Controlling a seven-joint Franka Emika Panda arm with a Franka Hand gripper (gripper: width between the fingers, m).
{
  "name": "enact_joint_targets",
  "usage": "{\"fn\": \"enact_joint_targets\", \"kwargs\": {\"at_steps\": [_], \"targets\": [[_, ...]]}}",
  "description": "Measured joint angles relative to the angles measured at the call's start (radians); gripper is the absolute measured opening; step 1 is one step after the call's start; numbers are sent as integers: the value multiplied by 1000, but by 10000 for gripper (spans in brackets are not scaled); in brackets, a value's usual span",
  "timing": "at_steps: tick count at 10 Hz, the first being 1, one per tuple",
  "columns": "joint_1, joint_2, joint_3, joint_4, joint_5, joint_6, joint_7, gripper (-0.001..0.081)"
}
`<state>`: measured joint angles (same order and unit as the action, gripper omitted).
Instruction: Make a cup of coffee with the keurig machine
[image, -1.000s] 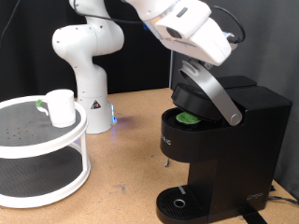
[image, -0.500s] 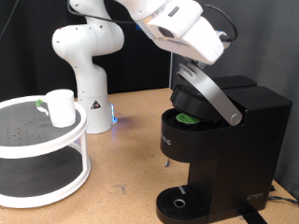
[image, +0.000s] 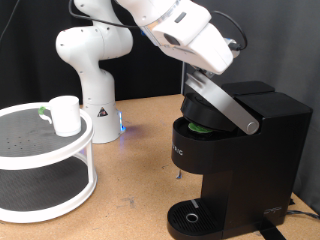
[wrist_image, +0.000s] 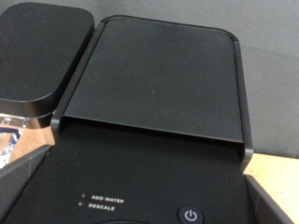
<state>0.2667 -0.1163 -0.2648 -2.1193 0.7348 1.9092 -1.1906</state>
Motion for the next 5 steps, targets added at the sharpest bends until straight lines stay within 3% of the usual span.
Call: {"fn": "enact_joint_targets", "kwargs": {"at_steps": [5], "targets": [[-8,0,-8,-24,-5,18,-17,1]]}}
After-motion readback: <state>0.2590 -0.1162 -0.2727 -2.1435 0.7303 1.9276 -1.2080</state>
